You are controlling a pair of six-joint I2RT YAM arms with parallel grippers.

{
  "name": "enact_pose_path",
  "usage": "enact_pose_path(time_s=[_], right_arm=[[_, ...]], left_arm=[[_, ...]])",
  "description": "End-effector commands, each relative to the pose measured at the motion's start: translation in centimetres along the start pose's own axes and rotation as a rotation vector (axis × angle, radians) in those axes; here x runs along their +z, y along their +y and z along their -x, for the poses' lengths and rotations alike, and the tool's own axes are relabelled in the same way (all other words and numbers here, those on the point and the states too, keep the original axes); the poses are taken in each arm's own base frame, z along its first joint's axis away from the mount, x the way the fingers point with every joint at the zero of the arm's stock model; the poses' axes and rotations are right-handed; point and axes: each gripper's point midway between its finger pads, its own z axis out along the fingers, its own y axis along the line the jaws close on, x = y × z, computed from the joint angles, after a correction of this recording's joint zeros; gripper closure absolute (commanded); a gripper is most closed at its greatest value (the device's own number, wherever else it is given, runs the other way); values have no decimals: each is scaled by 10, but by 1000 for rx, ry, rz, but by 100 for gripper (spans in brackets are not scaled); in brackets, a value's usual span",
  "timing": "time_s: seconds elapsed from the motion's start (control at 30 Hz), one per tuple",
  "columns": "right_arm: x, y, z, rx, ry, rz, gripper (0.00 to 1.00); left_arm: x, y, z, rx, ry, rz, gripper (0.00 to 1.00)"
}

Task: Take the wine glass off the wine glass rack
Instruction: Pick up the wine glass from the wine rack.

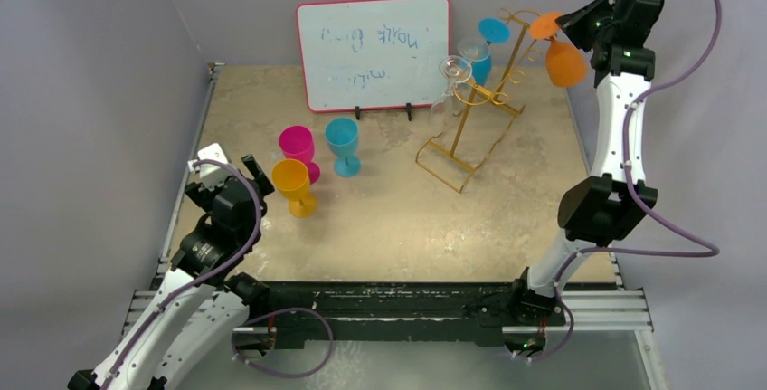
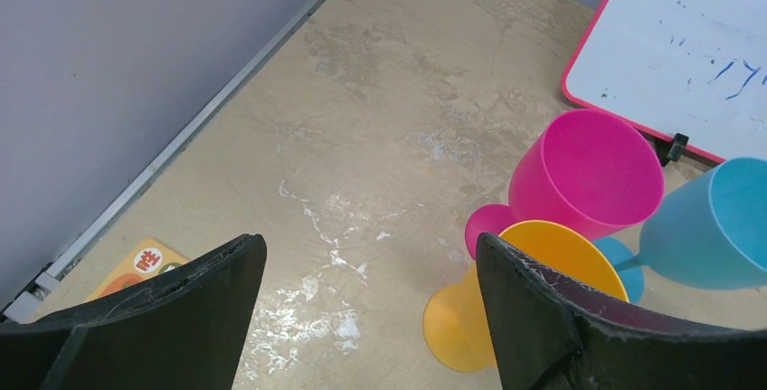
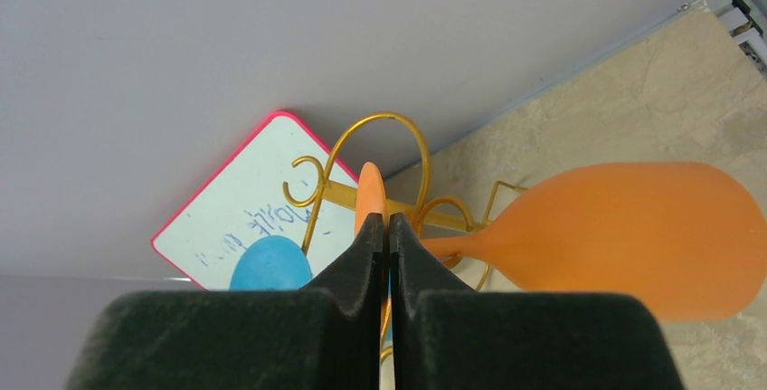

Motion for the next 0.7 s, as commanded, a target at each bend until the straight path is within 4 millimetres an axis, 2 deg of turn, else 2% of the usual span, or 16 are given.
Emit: enact_pose_path(time_s=[0.0,0.2,0.4,0.57,0.67], right_arm=[[-37,37,42,-15,-146,74,100],[-39,27,51,-17,-202,19,100],[-34,23,44,-9,-184,19,100],[-34,10,45,-15,-194,-42,100],[-34,5,37,-3,-184,-40,100]], left_arm=[[-2,-2,14,-42,-22,-1,14],[-2,-3,12,-41,-13,-3,14],[-1,-3,11,-37,-10,3,14],[-2,-3,11,-39,-11,6,14],[-2,-3,11,-40,-11,5,14]])
